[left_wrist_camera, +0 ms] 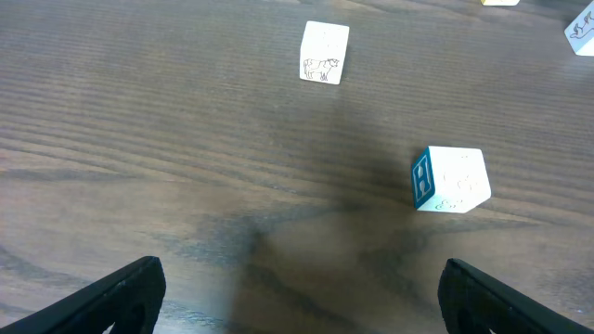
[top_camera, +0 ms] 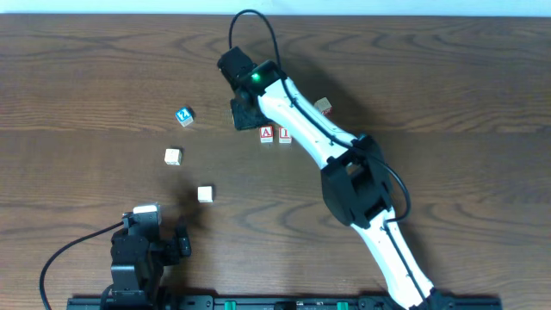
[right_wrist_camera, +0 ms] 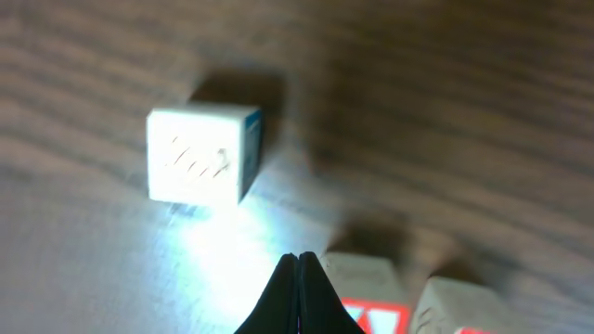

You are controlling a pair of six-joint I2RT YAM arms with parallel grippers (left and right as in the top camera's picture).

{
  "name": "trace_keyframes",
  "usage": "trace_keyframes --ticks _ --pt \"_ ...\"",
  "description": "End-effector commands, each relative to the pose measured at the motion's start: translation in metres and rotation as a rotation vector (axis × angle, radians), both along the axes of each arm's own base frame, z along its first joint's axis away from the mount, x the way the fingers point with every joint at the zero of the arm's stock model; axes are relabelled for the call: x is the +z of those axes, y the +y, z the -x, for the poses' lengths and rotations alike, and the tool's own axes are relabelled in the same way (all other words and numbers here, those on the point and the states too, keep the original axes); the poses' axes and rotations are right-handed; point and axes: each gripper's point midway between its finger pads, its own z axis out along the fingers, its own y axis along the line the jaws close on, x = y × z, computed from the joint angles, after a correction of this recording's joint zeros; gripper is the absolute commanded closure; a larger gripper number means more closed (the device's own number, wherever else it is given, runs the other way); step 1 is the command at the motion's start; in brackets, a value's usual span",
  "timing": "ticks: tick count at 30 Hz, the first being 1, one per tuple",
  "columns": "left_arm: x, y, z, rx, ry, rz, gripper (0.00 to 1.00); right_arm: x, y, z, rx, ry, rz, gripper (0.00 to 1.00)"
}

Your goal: Spell out Ai2

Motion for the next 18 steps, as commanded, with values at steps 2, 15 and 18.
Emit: trace_keyframes --ticks 2,15,18 --pt "-0.015 0.001 0.006 0.000 0.049 -0.008 0.05 0.000 0.010 0.011 0.049 0.018 0.006 0.98" --pt "-0.015 0.001 0.006 0.000 0.049 -0.008 0.05 -0.002 0.000 0.013 0.042 0.013 0.064 0.99" --pt "-0.015 0.001 0.006 0.000 0.049 -0.009 0.05 -0.001 0.001 0.012 0.042 0.009 0.061 0.99"
